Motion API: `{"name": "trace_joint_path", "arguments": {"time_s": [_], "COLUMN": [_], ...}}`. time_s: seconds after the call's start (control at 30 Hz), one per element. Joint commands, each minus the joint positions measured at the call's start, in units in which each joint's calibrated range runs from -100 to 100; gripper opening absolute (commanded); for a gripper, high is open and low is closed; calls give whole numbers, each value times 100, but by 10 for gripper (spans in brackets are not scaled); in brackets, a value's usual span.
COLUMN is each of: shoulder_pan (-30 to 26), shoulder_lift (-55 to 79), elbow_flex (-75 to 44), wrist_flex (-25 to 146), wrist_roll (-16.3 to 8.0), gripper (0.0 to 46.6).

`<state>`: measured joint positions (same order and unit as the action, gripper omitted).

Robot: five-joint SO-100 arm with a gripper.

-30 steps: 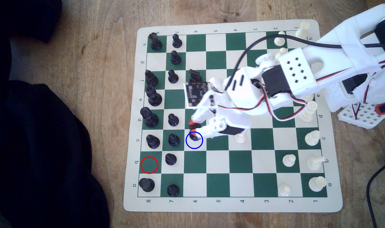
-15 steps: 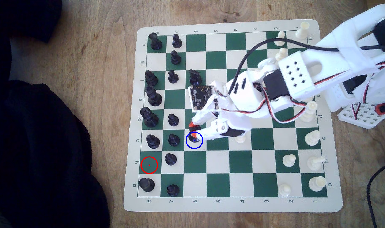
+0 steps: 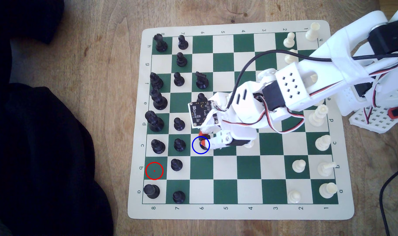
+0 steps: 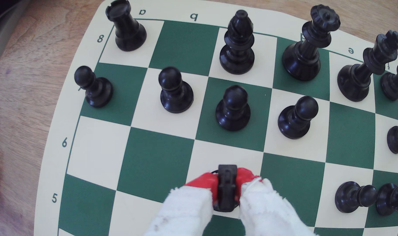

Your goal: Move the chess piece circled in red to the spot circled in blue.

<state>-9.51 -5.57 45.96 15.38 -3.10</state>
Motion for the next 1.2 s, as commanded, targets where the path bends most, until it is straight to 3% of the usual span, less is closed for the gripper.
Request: {"name": "trace_joint_path", "arguments": {"time_s": [0.0,0.5,0.63,0.7,0.83,1.17], "shoulder_pan": [48,56,56,48,32,95], "shoulder_lift": [-37,201,201,201,201,-589], "elbow_flex": [-543,-570,-579,-588,-588,-416], "wrist_flex": [-154,-399,-399,-375,-285,420], "wrist_roll": [24,20,0,-15,-49,-83], "gripper": [5,7,62,116,159,187]}}
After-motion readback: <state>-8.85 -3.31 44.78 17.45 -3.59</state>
